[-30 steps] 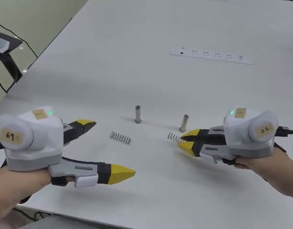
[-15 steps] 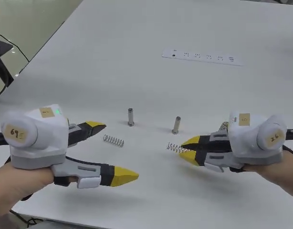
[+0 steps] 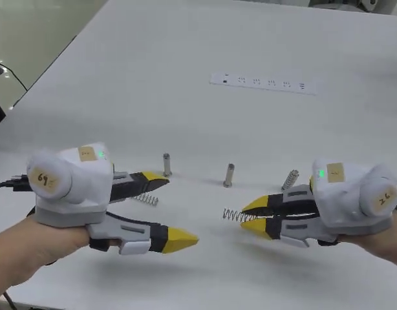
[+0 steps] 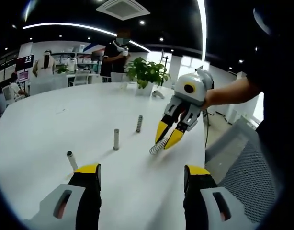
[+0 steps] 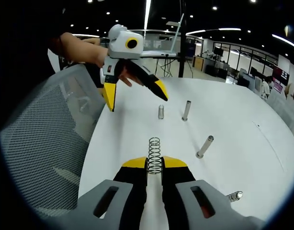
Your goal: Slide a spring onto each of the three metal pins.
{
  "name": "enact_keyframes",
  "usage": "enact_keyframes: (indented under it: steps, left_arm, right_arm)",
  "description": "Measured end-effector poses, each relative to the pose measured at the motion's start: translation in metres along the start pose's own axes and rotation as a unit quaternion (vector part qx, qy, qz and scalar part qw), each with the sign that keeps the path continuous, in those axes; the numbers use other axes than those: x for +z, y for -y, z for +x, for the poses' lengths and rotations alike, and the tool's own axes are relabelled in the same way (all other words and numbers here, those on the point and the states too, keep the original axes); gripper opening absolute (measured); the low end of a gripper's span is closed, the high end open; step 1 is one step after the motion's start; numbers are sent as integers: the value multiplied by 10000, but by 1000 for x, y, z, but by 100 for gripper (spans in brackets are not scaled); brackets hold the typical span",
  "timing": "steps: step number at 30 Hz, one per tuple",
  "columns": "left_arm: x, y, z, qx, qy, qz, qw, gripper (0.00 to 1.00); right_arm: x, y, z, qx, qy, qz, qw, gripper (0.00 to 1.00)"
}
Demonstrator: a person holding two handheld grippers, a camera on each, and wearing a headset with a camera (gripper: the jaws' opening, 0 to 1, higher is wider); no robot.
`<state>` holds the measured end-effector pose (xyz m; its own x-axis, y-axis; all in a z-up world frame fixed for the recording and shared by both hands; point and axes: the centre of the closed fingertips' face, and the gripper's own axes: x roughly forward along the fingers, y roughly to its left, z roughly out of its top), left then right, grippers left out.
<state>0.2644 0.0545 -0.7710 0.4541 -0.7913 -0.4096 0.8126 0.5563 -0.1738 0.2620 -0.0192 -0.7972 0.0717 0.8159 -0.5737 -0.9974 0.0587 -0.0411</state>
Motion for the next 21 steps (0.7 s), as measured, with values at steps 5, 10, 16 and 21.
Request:
enact_keyframes:
  steps: [5, 10, 16, 21]
  left_arm:
    - [3, 6, 11, -196, -16, 78, 9998, 55]
    - [5, 20, 24, -437, -38, 182, 9989, 50]
    - [5, 34, 35, -688, -65, 305, 9971, 40]
    - [9, 39, 39, -793, -2, 377, 9961, 30]
  right_arm:
    - [2, -4, -1, 54, 44, -46, 10000, 8]
    - [6, -9, 0, 145, 100, -122, 9998, 8]
    - [12, -10, 1, 234, 199, -189, 9994, 8]
    - [18, -14, 1, 328, 259, -225, 9989, 8]
